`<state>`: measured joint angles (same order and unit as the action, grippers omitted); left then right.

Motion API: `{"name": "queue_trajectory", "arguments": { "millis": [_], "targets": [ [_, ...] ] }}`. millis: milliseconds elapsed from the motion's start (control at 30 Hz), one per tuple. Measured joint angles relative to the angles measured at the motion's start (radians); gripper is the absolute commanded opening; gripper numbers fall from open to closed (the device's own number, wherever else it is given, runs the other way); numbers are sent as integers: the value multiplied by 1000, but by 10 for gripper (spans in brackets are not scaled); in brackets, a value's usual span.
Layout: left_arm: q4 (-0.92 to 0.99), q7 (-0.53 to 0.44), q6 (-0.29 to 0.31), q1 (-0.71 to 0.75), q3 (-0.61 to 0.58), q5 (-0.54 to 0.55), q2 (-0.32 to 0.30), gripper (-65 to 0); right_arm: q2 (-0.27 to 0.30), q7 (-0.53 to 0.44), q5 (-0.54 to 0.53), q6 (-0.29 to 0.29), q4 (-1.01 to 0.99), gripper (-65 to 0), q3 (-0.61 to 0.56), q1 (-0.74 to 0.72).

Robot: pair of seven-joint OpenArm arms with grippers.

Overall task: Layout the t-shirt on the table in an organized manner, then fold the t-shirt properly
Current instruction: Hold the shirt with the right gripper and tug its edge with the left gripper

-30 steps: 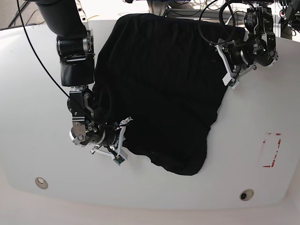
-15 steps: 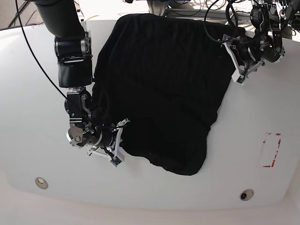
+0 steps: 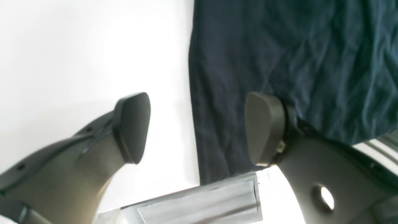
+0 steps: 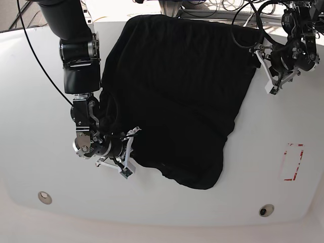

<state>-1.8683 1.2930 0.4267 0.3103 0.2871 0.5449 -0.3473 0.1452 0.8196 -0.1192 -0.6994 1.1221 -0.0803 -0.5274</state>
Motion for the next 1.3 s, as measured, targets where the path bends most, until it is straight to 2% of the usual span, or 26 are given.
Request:
{"name": "queue_trajectory", "arguments": {
  "millis": [600, 700, 833, 1067, 1300],
  "targets": [
    [40, -2, -1, 75, -5, -2, 23, -201, 2, 0, 0, 0, 1, -648, 1, 0],
    [71, -26, 0, 71, -1, 10, 17, -203, 2, 0, -1, 0, 1, -648, 1, 0],
    [116, -119, 0, 60, -30, 11, 3, -204, 2, 0, 0, 0, 1, -648, 1, 0],
    [128, -146, 0, 54, -53, 13, 0, -207, 4, 0, -1, 0, 1, -648, 2, 0],
    [126, -167, 0, 46, -120, -1, -5, -342, 4, 0, -1, 0, 1, -648, 2, 0]
  ]
}}
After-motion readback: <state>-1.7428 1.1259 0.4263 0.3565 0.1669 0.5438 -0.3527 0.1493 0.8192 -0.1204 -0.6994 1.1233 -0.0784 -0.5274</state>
